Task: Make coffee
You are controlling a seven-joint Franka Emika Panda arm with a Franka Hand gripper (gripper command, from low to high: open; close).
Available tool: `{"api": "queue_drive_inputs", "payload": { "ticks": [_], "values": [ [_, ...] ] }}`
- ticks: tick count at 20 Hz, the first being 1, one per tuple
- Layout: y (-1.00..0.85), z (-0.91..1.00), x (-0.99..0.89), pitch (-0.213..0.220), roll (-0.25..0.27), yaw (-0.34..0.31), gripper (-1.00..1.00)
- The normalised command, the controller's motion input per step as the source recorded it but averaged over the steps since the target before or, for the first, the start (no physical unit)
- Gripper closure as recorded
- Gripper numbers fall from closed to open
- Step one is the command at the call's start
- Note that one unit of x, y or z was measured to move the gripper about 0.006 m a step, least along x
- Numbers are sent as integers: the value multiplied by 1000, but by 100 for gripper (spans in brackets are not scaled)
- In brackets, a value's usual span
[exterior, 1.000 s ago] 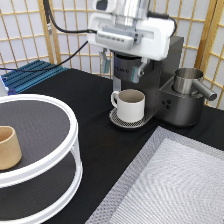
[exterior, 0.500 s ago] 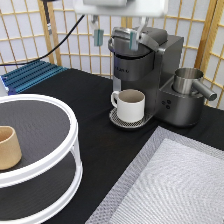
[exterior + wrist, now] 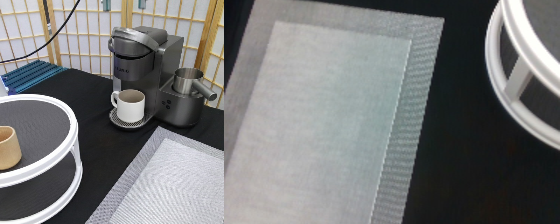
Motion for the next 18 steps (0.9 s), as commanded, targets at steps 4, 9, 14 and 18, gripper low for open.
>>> {"api": "queue_drive_inputs", "payload": {
  "ticks": [4, 9, 14, 18],
  "values": [
    [72, -173, 477, 133, 144, -28, -100],
    [-67, -330, 208, 206, 261, -74, -100],
    [50, -39, -37, 196, 278, -88, -100],
    [-8, -384, 93, 163, 183, -153, -100]
  ]
}}
